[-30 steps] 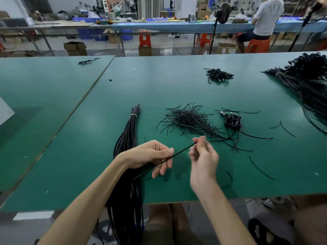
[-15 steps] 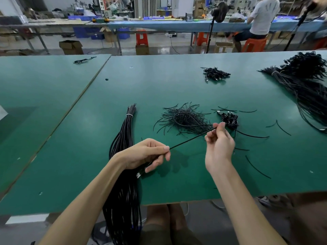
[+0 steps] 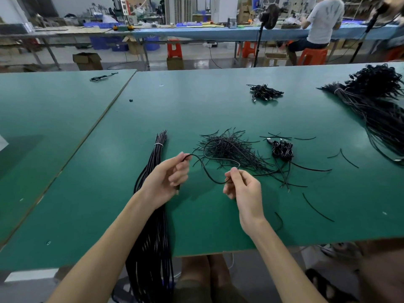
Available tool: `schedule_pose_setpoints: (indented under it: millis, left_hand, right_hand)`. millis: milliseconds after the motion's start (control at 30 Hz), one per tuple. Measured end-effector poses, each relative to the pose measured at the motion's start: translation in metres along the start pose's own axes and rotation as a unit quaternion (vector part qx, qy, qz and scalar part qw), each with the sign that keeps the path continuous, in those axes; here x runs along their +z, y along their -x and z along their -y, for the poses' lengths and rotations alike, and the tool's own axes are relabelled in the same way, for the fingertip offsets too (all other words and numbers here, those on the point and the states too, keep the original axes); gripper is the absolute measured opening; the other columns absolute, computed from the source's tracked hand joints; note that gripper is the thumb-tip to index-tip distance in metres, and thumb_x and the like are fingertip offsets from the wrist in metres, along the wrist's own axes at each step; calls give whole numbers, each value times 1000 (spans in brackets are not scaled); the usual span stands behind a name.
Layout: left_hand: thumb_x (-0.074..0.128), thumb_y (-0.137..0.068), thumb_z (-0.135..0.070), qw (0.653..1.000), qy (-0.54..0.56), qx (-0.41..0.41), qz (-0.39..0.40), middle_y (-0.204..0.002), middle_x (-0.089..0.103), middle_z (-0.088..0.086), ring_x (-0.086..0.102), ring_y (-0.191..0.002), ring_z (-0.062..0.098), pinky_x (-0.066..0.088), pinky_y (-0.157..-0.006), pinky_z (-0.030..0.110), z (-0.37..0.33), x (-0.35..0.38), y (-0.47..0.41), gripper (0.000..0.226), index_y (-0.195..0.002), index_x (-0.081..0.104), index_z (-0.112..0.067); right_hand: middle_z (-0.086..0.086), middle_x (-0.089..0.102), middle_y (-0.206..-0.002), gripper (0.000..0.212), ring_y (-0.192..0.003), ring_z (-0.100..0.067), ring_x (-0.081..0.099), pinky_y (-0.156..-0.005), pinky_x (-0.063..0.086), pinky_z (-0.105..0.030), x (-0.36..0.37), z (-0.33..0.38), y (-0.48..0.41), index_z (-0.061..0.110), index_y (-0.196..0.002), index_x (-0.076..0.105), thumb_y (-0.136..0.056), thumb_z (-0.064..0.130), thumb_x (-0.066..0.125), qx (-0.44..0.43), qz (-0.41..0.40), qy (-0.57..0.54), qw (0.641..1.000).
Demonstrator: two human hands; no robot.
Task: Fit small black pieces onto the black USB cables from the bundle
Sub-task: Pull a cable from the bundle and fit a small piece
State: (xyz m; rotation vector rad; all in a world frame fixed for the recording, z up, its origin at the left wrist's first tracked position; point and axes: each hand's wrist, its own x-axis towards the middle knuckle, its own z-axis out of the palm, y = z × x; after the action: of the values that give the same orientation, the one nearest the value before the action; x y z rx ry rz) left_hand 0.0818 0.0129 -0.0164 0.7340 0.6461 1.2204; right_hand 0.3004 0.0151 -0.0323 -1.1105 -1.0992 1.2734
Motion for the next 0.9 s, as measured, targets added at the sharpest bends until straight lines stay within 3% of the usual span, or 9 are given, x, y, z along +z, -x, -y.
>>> schedule_pose_setpoints:
  millis: [67, 167, 300, 367, 433, 533, 633, 767, 900]
  left_hand:
    - [81, -85, -12, 995, 97, 11, 19, -78, 51, -6, 41, -52, 2, 37, -47, 19, -4, -1, 3, 20, -101, 73, -5]
    - [62, -93, 2, 957, 286, 49, 2, -117, 68, 10, 65, -70, 5, 44, -48, 15, -9, -5, 6, 37, -130, 64, 1]
    - [50, -103, -8, 943, 314, 109, -1, -152, 52, 16, 70, -114, 12, 53, -65, 15, -15, -2, 10, 39, -141, 52, 2]
    - [50, -106, -17, 957, 256, 129, -39, -142, 62, 9, 70, -109, 7, 53, -68, 16, -12, -1, 6, 37, -138, 57, 0]
    - [47, -109, -25, 958, 244, 129, -75, -104, 72, -4, 66, -75, 0, 49, -61, 16, -10, -4, 3, 36, -124, 71, -3]
    - [46, -107, -41, 966, 202, 126, -98, -64, 49, -13, 43, -50, 3, 43, -57, 18, -8, -8, 0, 40, -98, 77, -19]
    - [51, -100, -53, 978, 119, 127, -116, -74, 50, -9, 51, -62, 8, 48, -64, 23, -5, -6, -2, 36, -80, 63, -25]
    - [52, -102, -45, 977, 162, 114, -78, -89, 69, -4, 73, -95, 15, 59, -82, 29, -5, -6, 0, 39, -75, 61, -19]
    - [39, -112, -38, 967, 245, 61, 12, -61, 53, -9, 39, -43, 4, 35, -47, 20, -9, -8, 8, 43, -75, 53, -21]
  right_hand:
    - [2, 62, -61, 30, -57, -10, 56, -51, 44, -21, -1, -2, 0, 6, -90, 67, -107, 27, 54, 1, -24, -16, 1000]
    - [5, 63, -63, 28, -59, -10, 58, -53, 46, -22, -3, -4, 0, 6, -91, 67, -108, 25, 54, 6, -45, -42, 998]
    - [6, 62, -63, 28, -60, -10, 57, -54, 46, -23, -3, -3, 0, 7, -89, 64, -109, 22, 51, 7, -46, -50, 998]
    - [5, 60, -61, 31, -58, -10, 56, -52, 45, -22, -2, -3, 1, 8, -87, 62, -110, 23, 49, 2, -37, -33, 999]
    - [4, 57, -59, 33, -54, -10, 52, -50, 42, -19, -2, -2, 3, 9, -82, 59, -109, 26, 49, 1, -29, -22, 999]
    - [2, 51, -58, 38, -51, -11, 46, -48, 40, -18, -2, 0, 5, 10, -73, 55, -107, 26, 51, -12, 12, 29, 999]
    - [-2, 47, -58, 44, -52, -16, 42, -49, 37, -25, 2, 2, 10, 1, -69, 48, -105, 26, 52, -40, 63, 103, 992]
    - [-10, 42, -64, 46, -57, -19, 38, -52, 33, -36, 4, 4, 13, -8, -73, 40, -102, 25, 54, -63, 100, 162, 980]
    - [-8, 42, -62, 44, -53, -17, 40, -51, 37, -30, 3, 5, 12, -8, -75, 43, -104, 24, 53, -53, 74, 120, 989]
